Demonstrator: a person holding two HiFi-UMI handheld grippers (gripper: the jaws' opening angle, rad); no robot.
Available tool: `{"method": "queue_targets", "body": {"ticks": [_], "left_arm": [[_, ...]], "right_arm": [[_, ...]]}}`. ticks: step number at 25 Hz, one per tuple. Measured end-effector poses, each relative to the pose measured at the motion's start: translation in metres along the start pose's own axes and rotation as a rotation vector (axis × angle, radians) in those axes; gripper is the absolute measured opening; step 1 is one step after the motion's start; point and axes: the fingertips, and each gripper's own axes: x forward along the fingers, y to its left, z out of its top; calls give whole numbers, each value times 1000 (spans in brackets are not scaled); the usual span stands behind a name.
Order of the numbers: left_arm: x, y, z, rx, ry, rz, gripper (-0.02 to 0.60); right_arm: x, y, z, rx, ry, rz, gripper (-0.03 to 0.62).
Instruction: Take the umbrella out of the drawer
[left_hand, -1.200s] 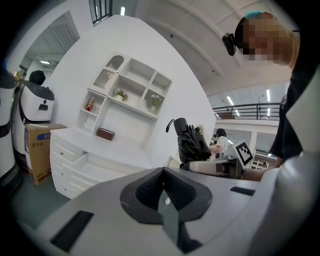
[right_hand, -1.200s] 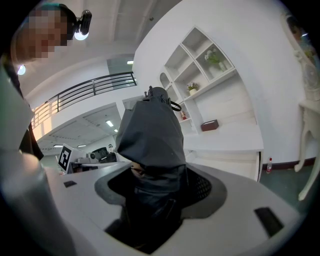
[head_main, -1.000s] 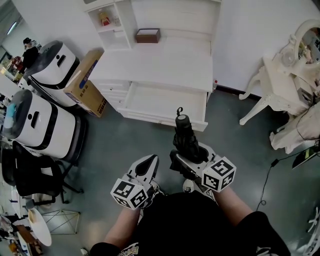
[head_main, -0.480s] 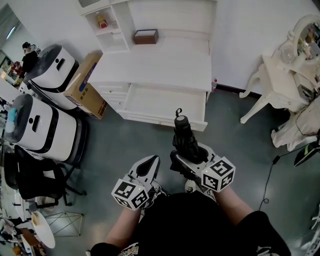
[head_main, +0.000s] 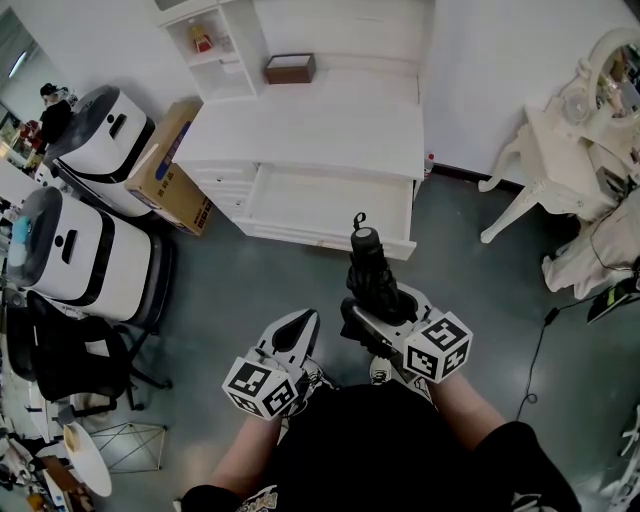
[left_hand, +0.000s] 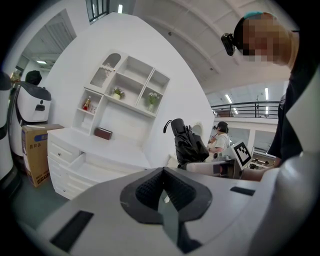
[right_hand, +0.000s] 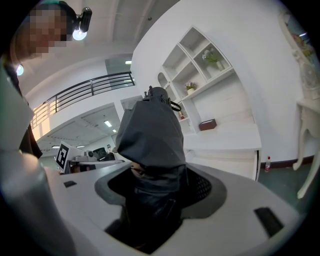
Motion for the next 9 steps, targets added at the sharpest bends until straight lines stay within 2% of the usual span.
{"method": "queue_targets", "body": {"ticks": [9], "left_arm": [[3, 1, -3, -4, -2, 0, 5]], "right_arm": [[2, -3, -2, -2, 6, 2, 270]]}}
